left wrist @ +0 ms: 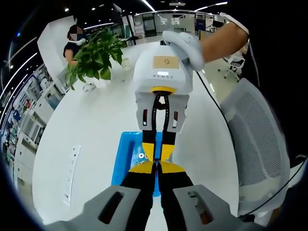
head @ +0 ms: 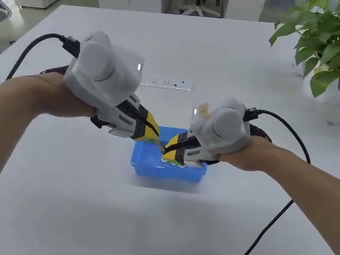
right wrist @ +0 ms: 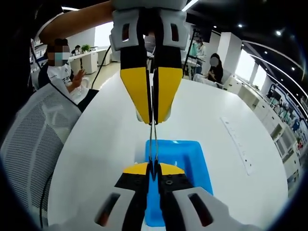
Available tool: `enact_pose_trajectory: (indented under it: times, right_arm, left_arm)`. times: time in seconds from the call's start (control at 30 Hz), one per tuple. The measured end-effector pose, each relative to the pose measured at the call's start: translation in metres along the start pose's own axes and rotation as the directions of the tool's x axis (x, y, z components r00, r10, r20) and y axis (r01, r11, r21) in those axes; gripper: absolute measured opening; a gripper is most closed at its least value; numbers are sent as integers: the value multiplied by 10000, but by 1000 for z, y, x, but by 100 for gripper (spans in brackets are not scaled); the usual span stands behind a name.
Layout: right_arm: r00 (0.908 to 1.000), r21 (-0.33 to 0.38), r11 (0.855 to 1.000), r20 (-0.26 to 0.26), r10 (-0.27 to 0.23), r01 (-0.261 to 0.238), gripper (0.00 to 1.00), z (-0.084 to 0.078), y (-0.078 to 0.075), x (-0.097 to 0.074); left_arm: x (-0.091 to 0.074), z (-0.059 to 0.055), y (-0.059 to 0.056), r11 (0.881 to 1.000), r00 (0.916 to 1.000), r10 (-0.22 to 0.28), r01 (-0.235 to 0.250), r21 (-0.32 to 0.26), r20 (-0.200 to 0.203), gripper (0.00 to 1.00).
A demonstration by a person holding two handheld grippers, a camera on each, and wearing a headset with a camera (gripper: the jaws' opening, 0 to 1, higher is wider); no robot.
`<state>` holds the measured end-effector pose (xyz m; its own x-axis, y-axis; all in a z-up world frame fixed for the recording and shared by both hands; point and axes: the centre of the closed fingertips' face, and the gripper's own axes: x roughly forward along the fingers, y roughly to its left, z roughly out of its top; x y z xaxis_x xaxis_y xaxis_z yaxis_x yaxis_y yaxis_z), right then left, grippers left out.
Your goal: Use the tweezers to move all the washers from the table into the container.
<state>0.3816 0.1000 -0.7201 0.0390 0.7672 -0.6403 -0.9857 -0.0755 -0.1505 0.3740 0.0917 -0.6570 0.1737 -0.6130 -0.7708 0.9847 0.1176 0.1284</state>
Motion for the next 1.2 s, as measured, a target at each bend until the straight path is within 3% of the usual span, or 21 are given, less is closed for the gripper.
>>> enact_pose_trajectory:
  times: [0.3,0.63,0.9,1.07,1.2]
  right_arm:
    - [9991,-295,9994,-367,191,-202,6,-5,16,-7]
    - [9931,-817,9950,-1070,490,-579,4,-15,36,-6]
    - [9857,-792,9934,-1529,705,-834,4,-27,49,-1]
    - [9836,-618,9940,-1622,791,-901,4,-32,55,2]
    - [9789,-613,9930,-1845,879,-1007,5,-38,60,4]
  left_arm:
    - [2,-14,-15,9998,9996,-184,183,-53,-234,6]
    - [20,-39,-37,9983,9965,-576,570,-113,-599,4]
    - [34,-51,-49,9971,9937,-750,754,27,-837,8]
    - [43,-68,-56,9956,9872,-898,924,139,-1317,10]
    - [47,-71,-61,9961,9880,-867,881,51,-1280,10]
